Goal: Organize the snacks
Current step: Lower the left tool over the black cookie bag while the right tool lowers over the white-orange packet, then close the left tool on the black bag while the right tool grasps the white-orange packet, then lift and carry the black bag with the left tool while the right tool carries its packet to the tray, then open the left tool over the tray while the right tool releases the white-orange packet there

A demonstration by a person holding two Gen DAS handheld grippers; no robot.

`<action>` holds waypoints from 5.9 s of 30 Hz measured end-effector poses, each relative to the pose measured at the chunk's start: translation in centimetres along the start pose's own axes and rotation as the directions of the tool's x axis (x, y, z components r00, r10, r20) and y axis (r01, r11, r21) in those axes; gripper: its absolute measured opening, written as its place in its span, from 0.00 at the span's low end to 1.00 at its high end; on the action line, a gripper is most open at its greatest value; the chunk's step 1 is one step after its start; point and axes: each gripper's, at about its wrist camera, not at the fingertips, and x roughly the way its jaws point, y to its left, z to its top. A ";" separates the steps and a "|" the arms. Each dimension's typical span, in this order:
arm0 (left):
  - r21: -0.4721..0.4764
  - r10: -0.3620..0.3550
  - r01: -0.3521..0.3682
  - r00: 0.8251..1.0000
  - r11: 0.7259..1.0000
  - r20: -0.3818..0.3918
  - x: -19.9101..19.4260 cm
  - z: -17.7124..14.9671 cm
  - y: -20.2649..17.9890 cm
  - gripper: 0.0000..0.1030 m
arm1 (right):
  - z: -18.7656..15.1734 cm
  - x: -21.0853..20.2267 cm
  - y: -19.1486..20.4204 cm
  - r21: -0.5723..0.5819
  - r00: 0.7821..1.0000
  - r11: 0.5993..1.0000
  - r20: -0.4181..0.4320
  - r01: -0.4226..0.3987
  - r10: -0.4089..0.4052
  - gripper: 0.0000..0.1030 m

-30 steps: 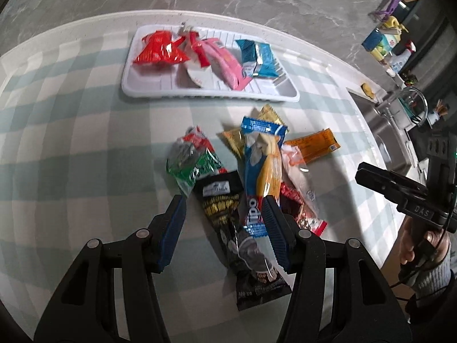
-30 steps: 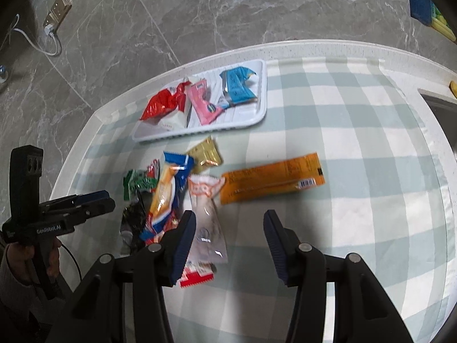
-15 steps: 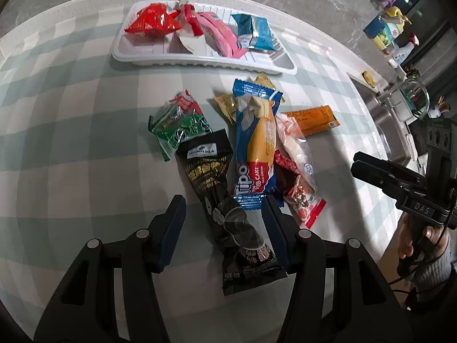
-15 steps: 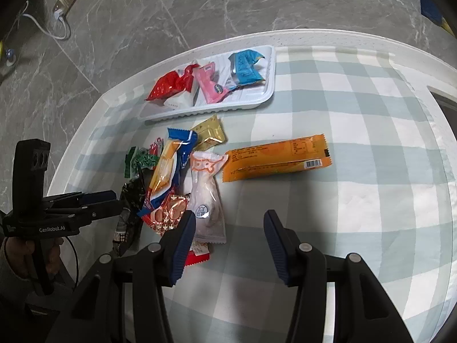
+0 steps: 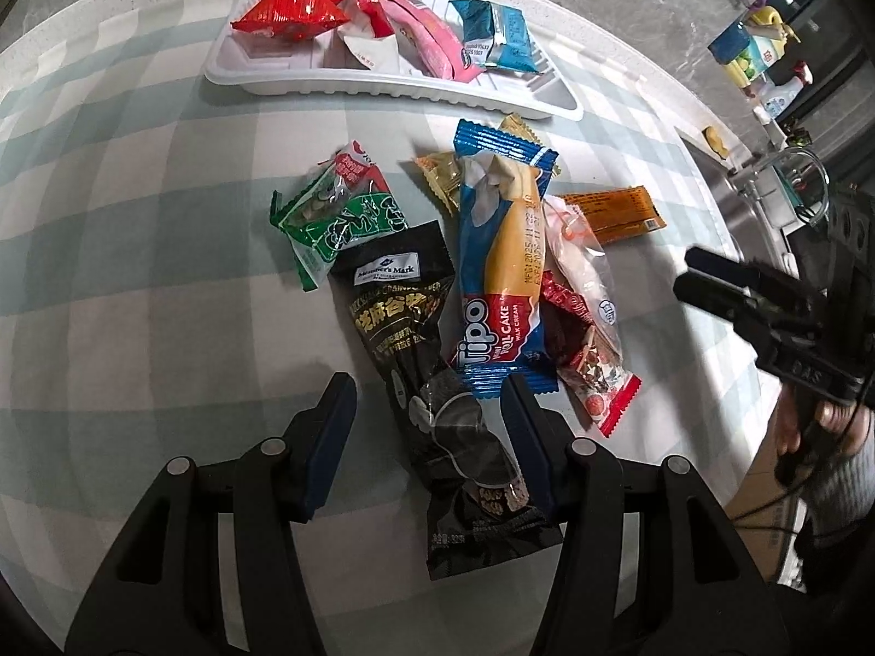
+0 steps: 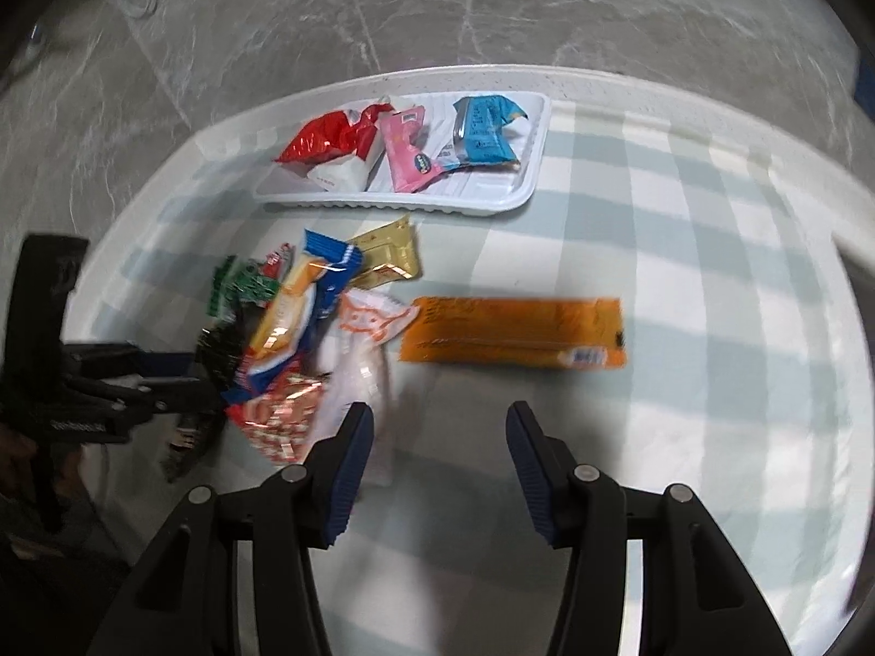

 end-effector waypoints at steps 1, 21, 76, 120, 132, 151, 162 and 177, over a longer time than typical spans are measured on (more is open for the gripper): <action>0.000 0.000 0.000 1.000 1.000 -0.002 0.1 0.1 0.0 0.52 | 0.3 0.2 -0.1 -0.037 1.000 0.999 -0.004 0.012 -0.012 0.53; -0.024 0.012 -0.013 1.000 1.000 -0.025 1.5 0.4 1.1 0.52 | 3.9 6.9 0.6 -0.657 0.973 0.751 -0.207 -0.065 -0.098 0.54; 0.034 -0.023 0.021 0.998 0.999 0.064 -0.1 -2.1 1.3 0.20 | 1.3 5.9 -2.4 0.395 0.884 0.834 -0.099 -0.386 0.456 0.18; -0.061 -0.127 0.143 0.968 0.988 0.215 -5.9 10.5 6.7 0.20 | 10.3 2.8 -8.4 0.523 0.847 0.683 0.169 -0.510 0.504 0.18; -0.098 -0.114 0.137 0.972 0.986 0.206 -3.7 16.6 7.1 0.21 | 14.1 6.1 -8.4 0.517 0.850 0.696 0.135 -0.499 0.510 0.18; -0.086 -0.063 0.080 0.981 0.993 0.183 0.1 24.6 6.4 0.21 | 19.4 10.4 -7.0 0.476 0.858 0.736 0.085 -0.481 0.506 0.18; -0.043 0.027 -0.019 0.980 0.999 0.196 1.6 26.3 4.6 0.36 | 20.0 11.9 -7.2 0.458 0.902 0.793 0.046 -0.401 0.430 0.23; 0.000 0.036 -0.038 0.963 0.999 0.268 -2.5 22.9 3.1 0.46 | 18.2 7.3 -6.5 0.386 0.919 0.836 0.099 -0.389 0.382 0.36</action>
